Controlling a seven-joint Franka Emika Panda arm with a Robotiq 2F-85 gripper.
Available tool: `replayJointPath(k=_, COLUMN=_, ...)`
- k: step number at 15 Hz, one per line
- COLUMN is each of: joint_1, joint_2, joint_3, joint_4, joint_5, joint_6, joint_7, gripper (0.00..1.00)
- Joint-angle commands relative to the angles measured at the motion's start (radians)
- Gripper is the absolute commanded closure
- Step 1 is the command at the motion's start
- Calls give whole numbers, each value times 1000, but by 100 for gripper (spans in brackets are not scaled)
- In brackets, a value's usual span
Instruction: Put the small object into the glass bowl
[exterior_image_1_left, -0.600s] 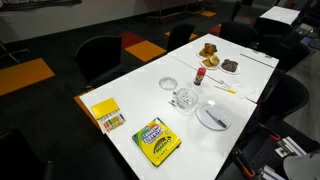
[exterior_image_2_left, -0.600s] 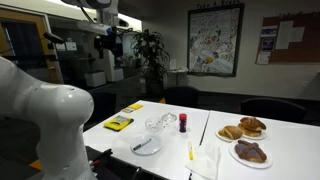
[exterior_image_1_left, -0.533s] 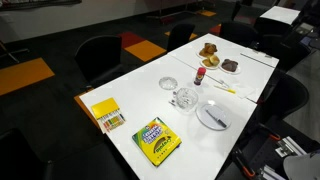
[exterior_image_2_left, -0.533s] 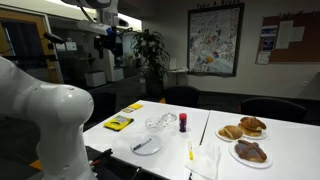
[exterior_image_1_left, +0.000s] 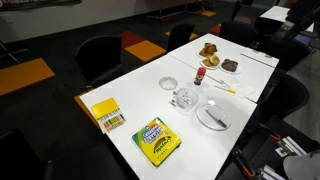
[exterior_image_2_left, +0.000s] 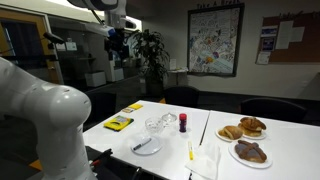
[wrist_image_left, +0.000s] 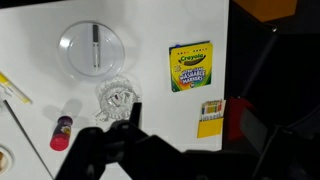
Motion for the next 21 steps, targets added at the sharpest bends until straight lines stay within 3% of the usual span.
replayJointPath(k=1, joint_1=-120, joint_2=20, joint_3=-29, joint_4=-44, joint_5=-18, joint_6=34, joint_7=53, gripper=0)
replayJointPath(k=5, joint_1=-241, joint_2=107, joint_3=-86, joint_4=-88, joint_5=-48, joint_6=134, joint_7=98, gripper=0)
replayJointPath(k=8, joint_1=-289, joint_2=262, joint_3=-160, joint_4=-71, joint_5=-12, joint_6=257, joint_7=109, gripper=0)
replayJointPath(k=13, joint_1=-275, joint_2=528, joint_3=-228, joint_4=21, joint_5=102, joint_6=390, joint_7=126, gripper=0)
replayJointPath(k=21, joint_1=-251, joint_2=839, joint_3=-190, joint_4=242, joint_5=176, joint_6=411, joint_7=205, gripper=0)
